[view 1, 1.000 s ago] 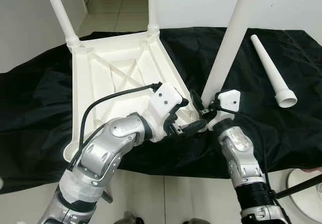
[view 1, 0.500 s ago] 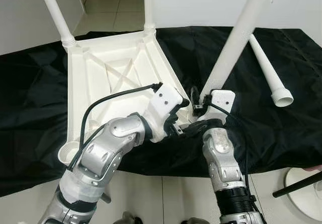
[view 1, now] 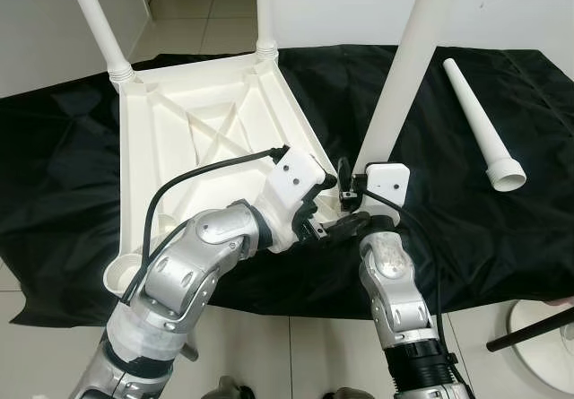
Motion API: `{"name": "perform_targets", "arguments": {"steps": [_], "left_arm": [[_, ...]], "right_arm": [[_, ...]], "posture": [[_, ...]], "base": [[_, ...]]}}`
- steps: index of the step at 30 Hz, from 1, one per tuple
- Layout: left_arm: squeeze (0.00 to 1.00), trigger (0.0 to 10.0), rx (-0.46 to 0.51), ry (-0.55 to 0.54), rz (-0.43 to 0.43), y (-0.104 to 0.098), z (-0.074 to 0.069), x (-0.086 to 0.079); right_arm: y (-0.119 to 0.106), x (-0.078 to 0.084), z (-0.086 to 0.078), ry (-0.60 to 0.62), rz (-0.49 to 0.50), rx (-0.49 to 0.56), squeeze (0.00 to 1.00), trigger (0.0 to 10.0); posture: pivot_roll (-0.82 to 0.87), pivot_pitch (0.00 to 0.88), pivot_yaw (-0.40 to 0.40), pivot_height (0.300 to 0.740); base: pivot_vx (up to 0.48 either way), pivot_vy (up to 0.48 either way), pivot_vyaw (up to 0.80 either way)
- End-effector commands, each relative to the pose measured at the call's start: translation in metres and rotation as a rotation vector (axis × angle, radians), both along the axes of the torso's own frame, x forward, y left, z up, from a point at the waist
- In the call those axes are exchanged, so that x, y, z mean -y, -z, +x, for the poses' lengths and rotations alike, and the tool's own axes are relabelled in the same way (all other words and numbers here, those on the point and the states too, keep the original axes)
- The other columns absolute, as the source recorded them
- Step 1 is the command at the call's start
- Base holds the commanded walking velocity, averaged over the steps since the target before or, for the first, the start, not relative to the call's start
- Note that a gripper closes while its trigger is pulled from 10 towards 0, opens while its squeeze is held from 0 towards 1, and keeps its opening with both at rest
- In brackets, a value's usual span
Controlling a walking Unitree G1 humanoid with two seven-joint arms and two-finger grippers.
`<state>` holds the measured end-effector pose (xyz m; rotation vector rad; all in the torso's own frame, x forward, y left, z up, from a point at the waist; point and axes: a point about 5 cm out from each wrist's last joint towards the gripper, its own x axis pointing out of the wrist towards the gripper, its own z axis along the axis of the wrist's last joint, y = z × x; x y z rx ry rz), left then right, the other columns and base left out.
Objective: Building children table
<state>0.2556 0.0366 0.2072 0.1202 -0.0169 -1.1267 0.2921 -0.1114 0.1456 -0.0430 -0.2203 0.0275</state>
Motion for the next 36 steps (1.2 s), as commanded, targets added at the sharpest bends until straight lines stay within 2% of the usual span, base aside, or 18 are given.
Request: {"name": "perform_targets", "arguments": {"steps": [1, 3, 8, 15, 23, 24, 28, 29, 36], "left_arm": [[0.0, 10.0, -0.002, -0.033, -0.004, -0.001, 0.003, -0.002], [0.0, 10.0, -0.001, -0.033, -0.005, -0.001, 0.003, -0.002], [0.0, 10.0, -0.001, -0.034, -0.005, -0.002, 0.004, -0.003], [0.0, 10.0, 0.0, -0.035, -0.005, -0.001, 0.003, -0.003], [0.0, 10.0, 0.0, -0.037, -0.006, -0.001, 0.003, -0.003], [0.0, 10.0, 0.001, -0.038, -0.006, -0.001, 0.003, -0.003], [0.0, 10.0, 0.003, -0.034, -0.007, -0.001, 0.004, -0.002], [0.0, 10.0, 0.004, -0.031, -0.008, -0.001, 0.004, -0.001], [0.0, 10.0, 0.004, -0.023, -0.011, -0.001, 0.003, 0.001]], "right_arm": [[0.036, 0.005, -0.009, -0.012, -0.025, -0.15, 0.0, 10.0], [0.041, 0.012, -0.012, -0.008, -0.041, -0.162, 0.0, 10.0], [0.044, 0.017, -0.011, 0.004, -0.048, -0.177, 0.0, 10.0], [0.043, 0.014, -0.009, 0.05, 0.008, -0.194, 0.0, 10.0], [0.045, 0.011, -0.01, 0.044, 0.025, -0.196, 0.0, 10.0], [0.045, 0.01, -0.01, 0.037, 0.028, -0.192, 1.0, 10.0], [0.038, 0.012, -0.007, 0.004, 0.029, -0.149, 1.0, 10.0], [0.035, 0.013, -0.006, -0.028, 0.038, -0.132, 0.03, 10.0], [0.024, 0.023, 0.0, -0.111, 0.027, -0.092, 0.0, 10.0]], "posture": [[-0.03, 0.05, 0.071, 0.74], [-0.03, 0.05, 0.071, 0.74], [-0.03, 0.055, 0.075, 0.74], [-0.03, 0.049, 0.068, 0.74], [-0.03, 0.046, 0.066, 0.74], [-0.03, 0.042, 0.066, 0.74], [-0.03, 0.034, 0.067, 0.74], [-0.03, 0.033, 0.067, 0.74], [-0.04, 0.03, 0.065, 0.74]], "base": [[0.0, 0.0, 0.0], [0.0, 0.0, 0.0], [0.0, 0.0, 0.0], [0.0, 0.0, 0.0], [0.0, 0.0, 0.0], [0.0, 0.0, 0.0], [0.0, 0.0, 0.0], [0.0, 0.0, 0.0], [0.0, 0.0, 0.0]]}}
